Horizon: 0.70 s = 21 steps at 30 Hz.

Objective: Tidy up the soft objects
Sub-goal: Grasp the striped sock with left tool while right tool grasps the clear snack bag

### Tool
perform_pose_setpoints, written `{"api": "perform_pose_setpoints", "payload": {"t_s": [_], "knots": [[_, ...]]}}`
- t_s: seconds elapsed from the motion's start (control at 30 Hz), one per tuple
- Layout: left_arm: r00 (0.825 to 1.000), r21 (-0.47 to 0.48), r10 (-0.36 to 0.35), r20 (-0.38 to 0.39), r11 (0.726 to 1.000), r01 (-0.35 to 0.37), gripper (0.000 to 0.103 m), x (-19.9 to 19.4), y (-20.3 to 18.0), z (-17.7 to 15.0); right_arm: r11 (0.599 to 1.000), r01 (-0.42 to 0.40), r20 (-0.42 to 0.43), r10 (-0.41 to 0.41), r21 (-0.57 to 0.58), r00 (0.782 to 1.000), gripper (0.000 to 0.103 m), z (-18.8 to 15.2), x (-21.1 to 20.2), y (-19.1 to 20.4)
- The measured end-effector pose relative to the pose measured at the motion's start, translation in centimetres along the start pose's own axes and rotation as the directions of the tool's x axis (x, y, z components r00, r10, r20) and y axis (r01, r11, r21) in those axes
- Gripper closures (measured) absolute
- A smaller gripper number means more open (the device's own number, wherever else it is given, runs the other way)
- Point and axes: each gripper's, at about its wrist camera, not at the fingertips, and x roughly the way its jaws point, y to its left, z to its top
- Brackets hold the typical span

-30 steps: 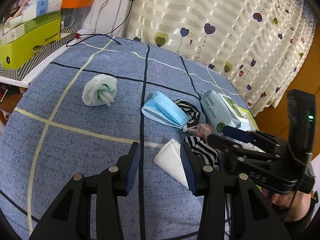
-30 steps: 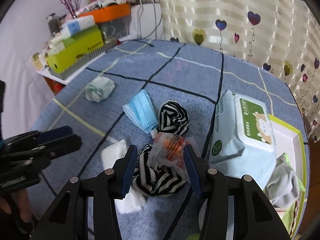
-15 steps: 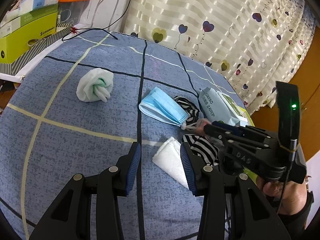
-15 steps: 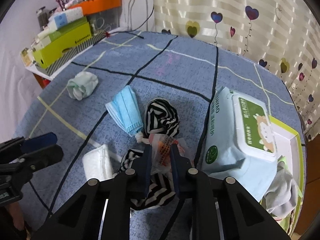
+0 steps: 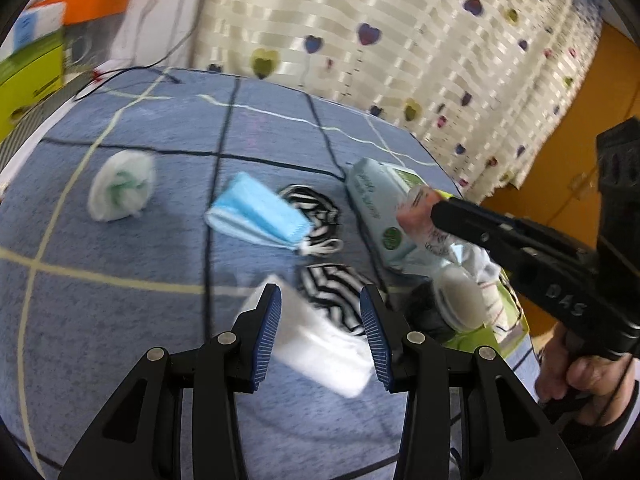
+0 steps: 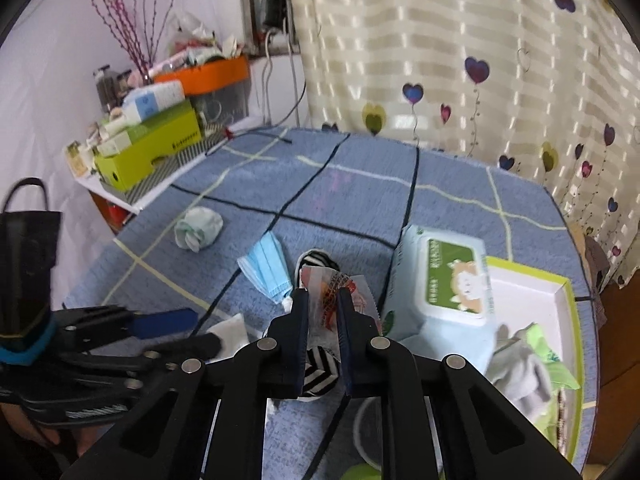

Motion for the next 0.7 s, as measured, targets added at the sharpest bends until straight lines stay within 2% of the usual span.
{"api": "perform_pose_setpoints", "payload": {"t_s": [0.3, 0.53, 0.7], "knots": [[0.996, 0.123, 0.026, -0.088, 0.992, -0.015, 0.060, 4.3, -3.7, 0.5, 1.000, 0.011, 0.054, -0.013, 0.026, 0.998, 0.090, -0.3, -2.7, -2.1], [0.983, 0.160, 0.072, -0.168, 0.986, -0.045, 0.060, 6.9, -4.6, -0.1, 0.999, -0.001, 0.071, -0.001, 0.037, 0.997, 0.090, -0.6, -3.3, -3.0], [0.981, 0.174, 0.102, -0.166, 0.982, -0.073, 0.060, 7.5, -4.7, -0.3, 0.999, -0.009, 0.085, 0.005, 0.045, 0.996, 0.090, -0.9, -3.9, -3.5]]}}
